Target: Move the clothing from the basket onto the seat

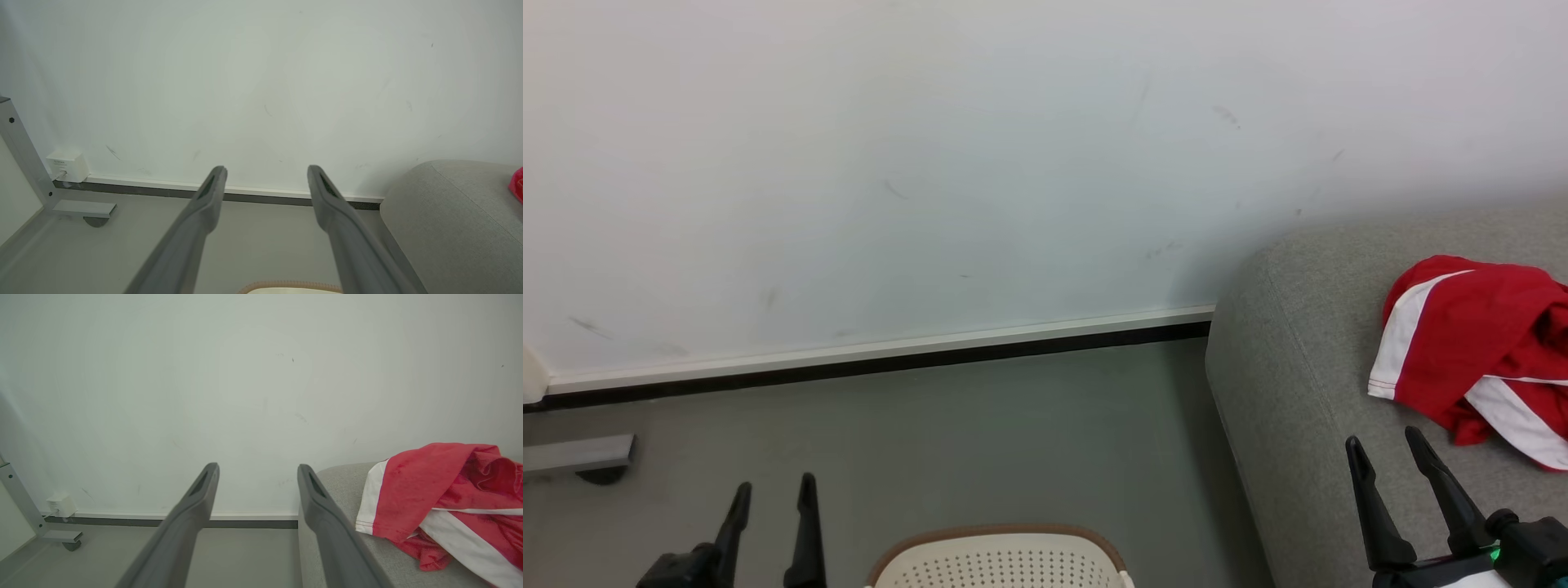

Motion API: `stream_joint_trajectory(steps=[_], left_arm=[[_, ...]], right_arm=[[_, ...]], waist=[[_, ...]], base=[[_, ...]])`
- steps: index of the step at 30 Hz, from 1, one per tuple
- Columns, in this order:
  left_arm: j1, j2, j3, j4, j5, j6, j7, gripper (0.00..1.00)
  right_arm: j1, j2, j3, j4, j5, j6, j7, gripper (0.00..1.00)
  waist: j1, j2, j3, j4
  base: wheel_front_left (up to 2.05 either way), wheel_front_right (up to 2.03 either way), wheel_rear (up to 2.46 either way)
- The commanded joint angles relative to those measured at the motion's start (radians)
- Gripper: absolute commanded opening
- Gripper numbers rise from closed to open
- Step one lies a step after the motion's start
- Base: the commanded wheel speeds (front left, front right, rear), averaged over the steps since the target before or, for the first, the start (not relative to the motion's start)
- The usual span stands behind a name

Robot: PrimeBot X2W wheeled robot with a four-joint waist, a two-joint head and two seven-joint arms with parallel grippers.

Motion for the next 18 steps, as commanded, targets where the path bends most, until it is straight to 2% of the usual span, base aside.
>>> stream_joint_trajectory(steps=[1,18], left_arm=[[0.002,0.001,0.006,0.001,0.01,-0.004,-0.001,1.0],[-0.008,-0.025,0.049,0.019,0.044,-0.038,-0.001,1.0]], right_arm=[[-0.012,-0.005,-0.001,0.004,0.002,-0.002,-0.003,1.0],[-0.013,0.0,0.003,0.01,0.012,-0.002,-0.003,1.0]], waist=[[0.0,0.0,0.0,0.0],[0.0,0.0,-0.007,-0.01]], base=[[0.0,0.0,0.0],[0.0,0.0,0.0]])
